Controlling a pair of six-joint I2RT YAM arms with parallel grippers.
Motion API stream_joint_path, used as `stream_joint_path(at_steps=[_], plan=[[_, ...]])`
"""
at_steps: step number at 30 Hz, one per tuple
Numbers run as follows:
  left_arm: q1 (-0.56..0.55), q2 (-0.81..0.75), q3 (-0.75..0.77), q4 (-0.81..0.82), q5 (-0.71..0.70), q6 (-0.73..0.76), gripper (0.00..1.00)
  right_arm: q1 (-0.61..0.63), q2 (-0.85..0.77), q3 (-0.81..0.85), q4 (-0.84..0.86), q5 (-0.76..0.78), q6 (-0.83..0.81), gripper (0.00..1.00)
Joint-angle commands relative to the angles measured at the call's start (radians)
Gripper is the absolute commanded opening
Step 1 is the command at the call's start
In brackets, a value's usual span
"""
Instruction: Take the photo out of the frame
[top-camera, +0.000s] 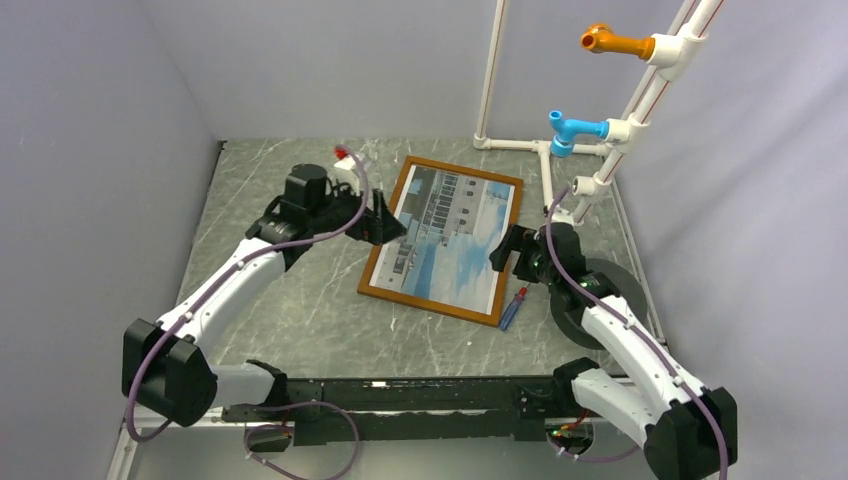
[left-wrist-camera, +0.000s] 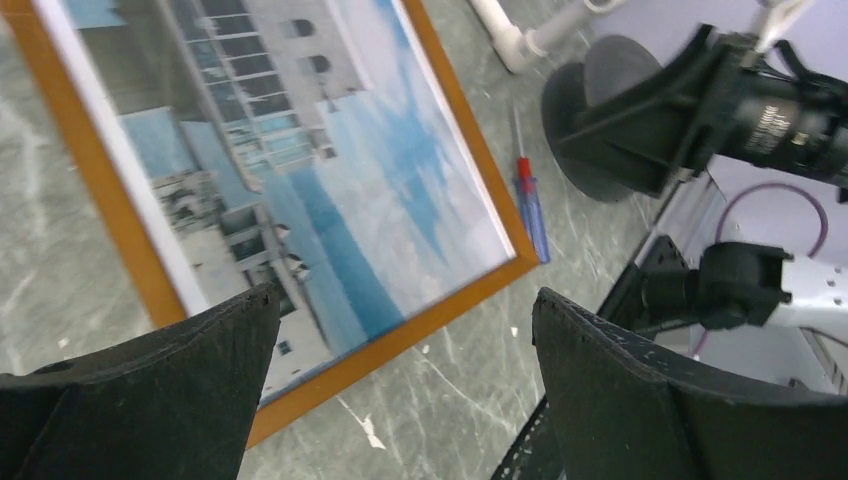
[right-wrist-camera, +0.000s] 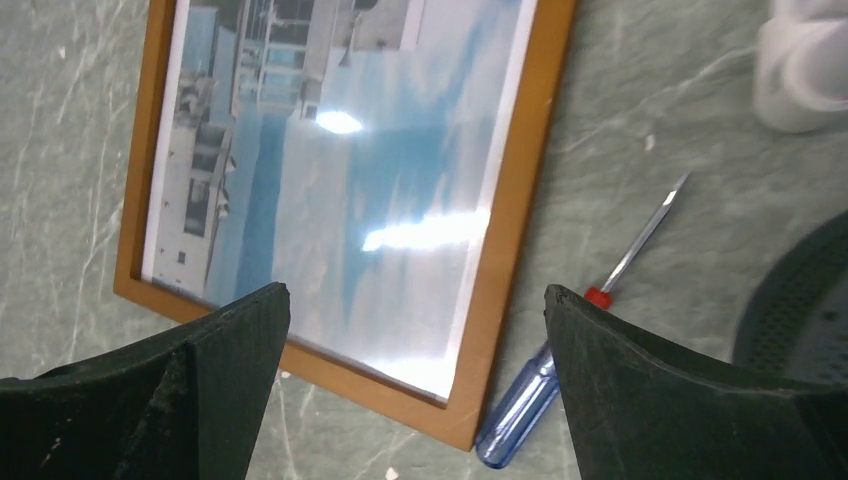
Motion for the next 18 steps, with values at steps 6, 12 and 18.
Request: stream_joint_path(at_steps=[6,12,18], plan=[[-0.17,0.123,0.285,-0.251,-0.128,0.19,0.99,0.091,0.143,-0.059,0.129,0.075,0.143,0.82],[-0.193,0.134,0.194,-0.196,-0.142,0.241,0.97,0.1,0.194,-0.092,0.138,0.138,0.154,0.61],[-0.275,0.123,0.204,-0.272,-0.208,0.311,0.95,0.102,0.216,-0.152,0.219,0.14,0.162,0.45]])
